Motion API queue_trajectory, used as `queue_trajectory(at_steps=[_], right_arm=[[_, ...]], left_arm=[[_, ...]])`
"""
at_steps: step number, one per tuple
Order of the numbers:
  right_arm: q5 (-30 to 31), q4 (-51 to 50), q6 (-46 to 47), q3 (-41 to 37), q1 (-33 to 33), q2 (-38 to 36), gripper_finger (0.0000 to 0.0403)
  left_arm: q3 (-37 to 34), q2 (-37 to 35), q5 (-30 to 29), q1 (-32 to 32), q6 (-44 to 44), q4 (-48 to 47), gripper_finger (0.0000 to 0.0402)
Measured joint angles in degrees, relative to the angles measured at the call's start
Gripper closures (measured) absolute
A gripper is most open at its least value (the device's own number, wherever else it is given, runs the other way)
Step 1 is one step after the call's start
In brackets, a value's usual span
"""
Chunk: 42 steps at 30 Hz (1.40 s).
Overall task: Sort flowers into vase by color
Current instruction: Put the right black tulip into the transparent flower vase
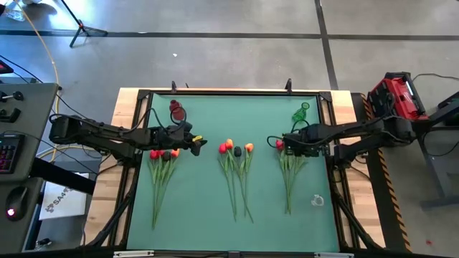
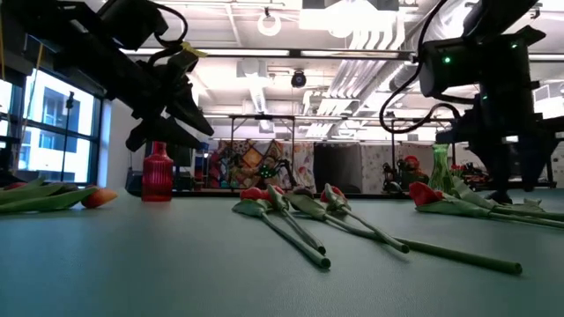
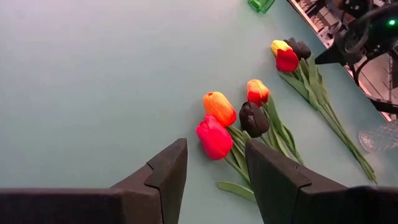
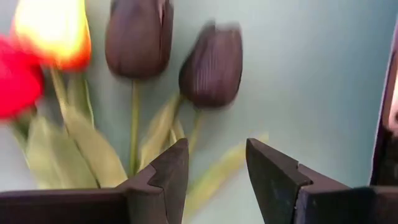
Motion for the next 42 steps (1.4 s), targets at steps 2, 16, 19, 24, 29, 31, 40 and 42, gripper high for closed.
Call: queue_trajectory(at_steps=[2, 16, 19, 24, 29, 31, 40, 42], right_arm=[[0.2, 1.7, -0.9, 0.0, -1.0, 0.1, 0.0254], [-2.0, 5.1, -5.0, 0.0, -2.6, 9.3, 0.0283], [-2.1, 5.6, -5.3, 0.0, -2.6, 9.3, 0.0319], [-1.8, 5.5, -6.4, 0.0, -2.6, 9.3, 0.0383], [-2.3, 5.3, -7.6, 0.0, -2.6, 9.3, 0.0392], [-3.5, 5.3, -8.0, 0.1, -2.4, 9.3, 0.0388], [-2.1, 4.5, -6.7, 3.6, 0.7, 3.3, 0.0388], [-0.8, 3.3, -6.3, 4.8, 1.5, 1.2, 0.0387]], left_arm=[[0.0, 0.0, -0.1, 0.0, 0.0, 0.0, 0.0250], [0.0, 0.0, 0.1, -0.1, -0.5, -0.3, 0.0250], [0.0, 0.0, 0.1, -0.1, -0.5, -0.3, 0.0250], [0.0, 0.0, -0.4, -0.1, -0.1, -0.3, 0.0250], [0.0, 0.0, -0.5, -0.1, -0.1, -0.3, 0.0250], [0.0, 0.0, -0.5, -0.1, -0.1, -0.4, 0.0250], [0.0, 0.0, -0.5, -0.1, 0.0, -0.5, 0.0250], [0.0, 0.0, -0.5, -0.1, 0.0, -0.5, 0.0250]])
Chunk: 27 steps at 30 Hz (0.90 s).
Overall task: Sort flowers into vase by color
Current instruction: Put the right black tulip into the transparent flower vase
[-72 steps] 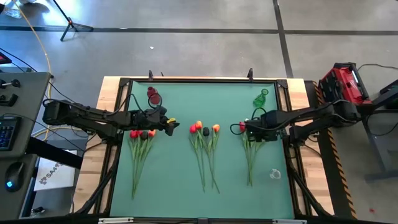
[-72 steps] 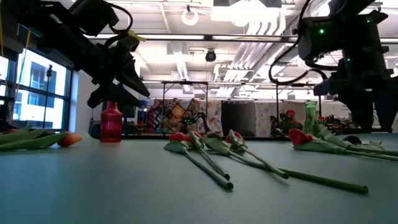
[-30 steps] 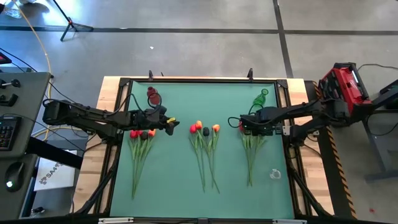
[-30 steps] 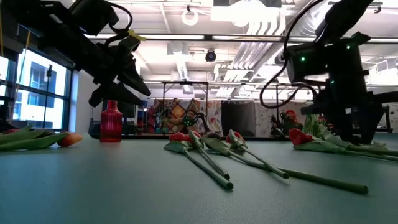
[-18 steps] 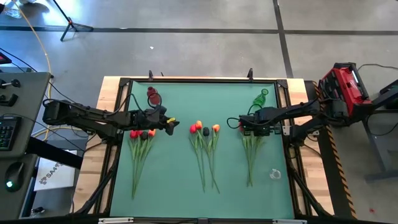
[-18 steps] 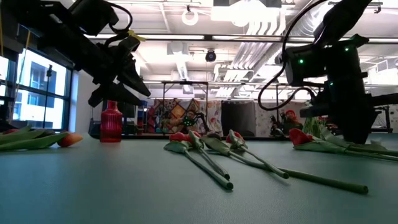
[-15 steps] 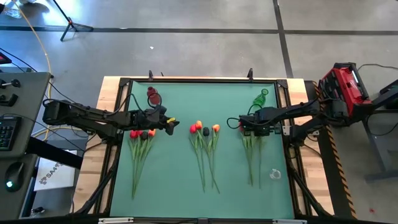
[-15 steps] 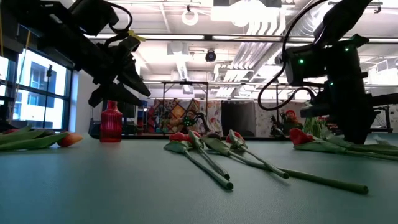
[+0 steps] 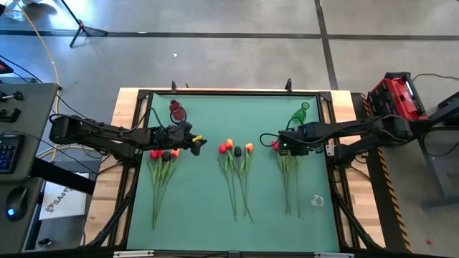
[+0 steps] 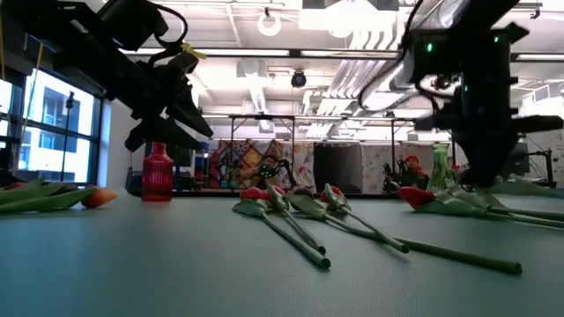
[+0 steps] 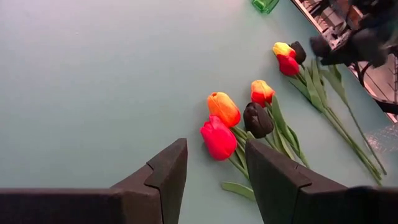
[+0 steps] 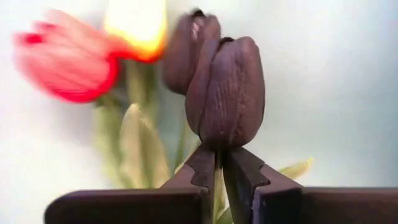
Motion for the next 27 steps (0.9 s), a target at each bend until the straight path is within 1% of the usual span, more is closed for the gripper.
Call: queue_trajectory(at_steps=[3, 5, 9, 11, 16, 19, 22, 25, 27], right_arm=[[2.0, -3.5, -0.1, 2.3, 0.9, -3.3, 0.0387], [3.1, -6.5, -1.9, 4.4, 1.6, -5.6, 0.0387], [4.8, -9.4, -11.5, 9.9, 3.7, -10.4, 0.0390], [7.8, -10.9, -13.0, 13.3, 5.1, -12.5, 0.0397], [19.0, -14.3, -13.6, 22.6, 9.0, -16.8, 0.0400], [22.9, -15.9, -15.0, 27.2, 11.8, -18.1, 0.0401], [23.7, -17.9, -19.1, 30.9, 14.8, -18.7, 0.0402], [21.7, -19.2, -25.8, 34.1, 18.3, -18.8, 0.0402], [21.4, -19.2, -28.2, 36.2, 20.5, -18.9, 0.0402]], left_arm=[[0.0, 0.0, 0.0, 0.0, 0.0, 0.0, 0.0250], [0.0, 0.0, 0.0, 0.0, 0.0, 0.0, 0.0250], [0.0, 0.0, 0.0, 0.0, 0.9, -0.1, 0.0250], [0.0, 0.0, 0.0, 0.0, 1.0, -0.1, 0.0250], [0.0, 0.0, 0.0, 0.0, 1.9, -0.5, 0.0250], [0.0, 0.0, 0.0, 0.0, 2.0, -0.8, 0.0250], [0.0, 0.0, 0.1, 0.0, 2.0, -1.3, 0.0250], [0.0, 0.0, -0.1, 0.0, 2.2, -1.5, 0.0250], [0.0, 0.0, -0.7, 0.0, 3.6, -1.5, 0.0250]])
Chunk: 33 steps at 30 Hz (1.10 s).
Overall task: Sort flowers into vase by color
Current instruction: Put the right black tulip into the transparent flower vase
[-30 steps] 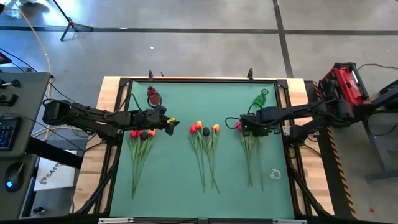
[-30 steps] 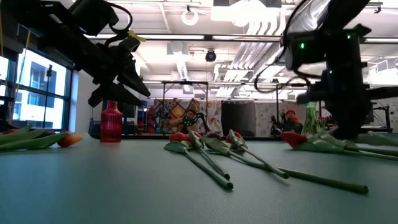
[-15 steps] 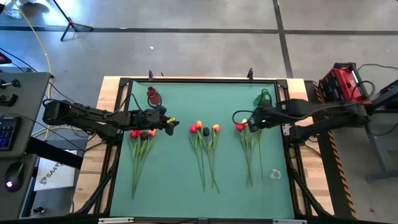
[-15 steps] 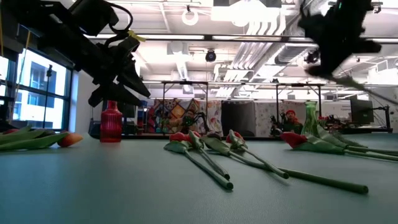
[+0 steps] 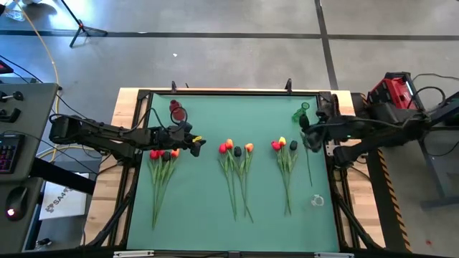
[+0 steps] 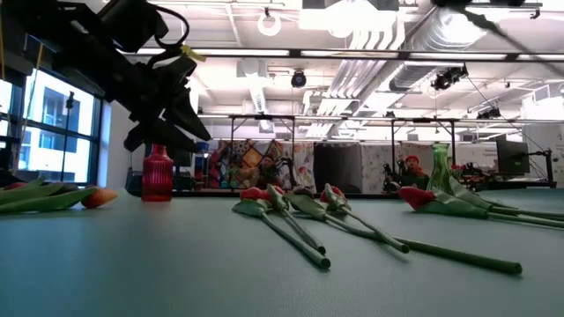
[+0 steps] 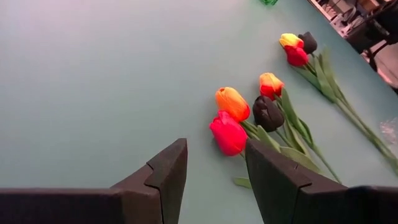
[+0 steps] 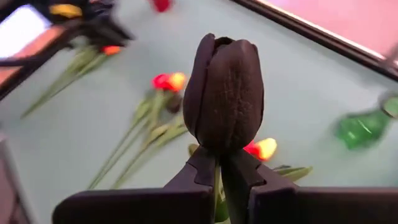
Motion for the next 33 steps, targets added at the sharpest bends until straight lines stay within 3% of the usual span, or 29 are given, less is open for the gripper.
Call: queue_trajectory(at_steps=[8, 16, 21, 33], right_arm=[[2.9, 1.0, -3.4, 7.8, 9.1, 0.0, 0.0402], [3.0, 0.0, -3.8, 15.2, 20.7, 0.0, 0.0403], [3.9, -1.0, -5.3, 16.4, 28.6, -0.5, 0.0403], [16.4, -1.0, -8.6, 16.3, 44.7, 2.1, 0.0403]], left_arm=[[0.0, 0.0, -2.1, 0.0, 2.9, 0.1, 0.0250], [0.0, 0.0, -3.1, 0.0, -3.7, -1.7, 0.0250], [0.0, 0.0, -3.2, -0.2, -3.3, -1.8, 0.0250], [0.0, 0.0, -3.2, -0.1, -3.7, -1.4, 0.0250]])
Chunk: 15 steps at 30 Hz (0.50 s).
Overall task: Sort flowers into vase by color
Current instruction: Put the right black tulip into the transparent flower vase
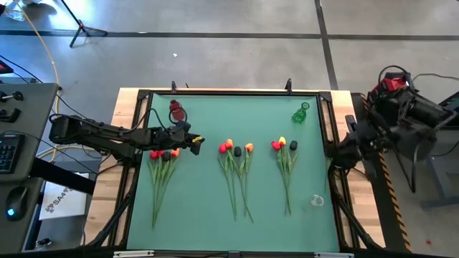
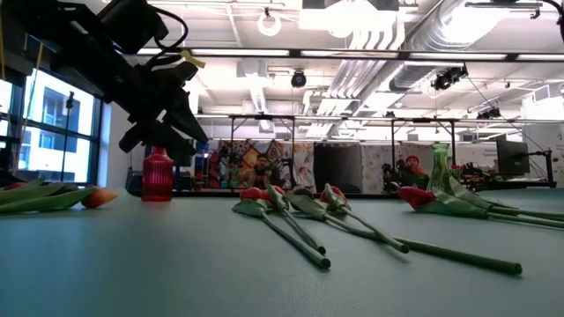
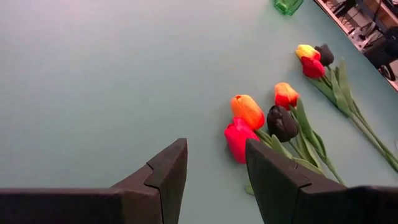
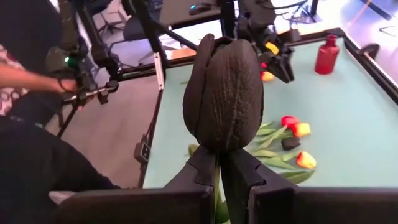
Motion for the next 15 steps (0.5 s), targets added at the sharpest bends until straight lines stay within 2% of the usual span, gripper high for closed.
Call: queue_trajectory(at_steps=[7, 15], right_arm=[[6.5, 0.0, 2.4, -0.1, 7.4, 4.4, 0.0403], [14.1, -1.3, 6.4, -0.1, 11.7, 8.6, 0.0403]], left_arm=[[0.0, 0.0, 0.0, 0.0, 0.0, 0.0, 0.0250], [0.0, 0.0, 0.1, 0.0, -0.1, 0.0, 0.0250]])
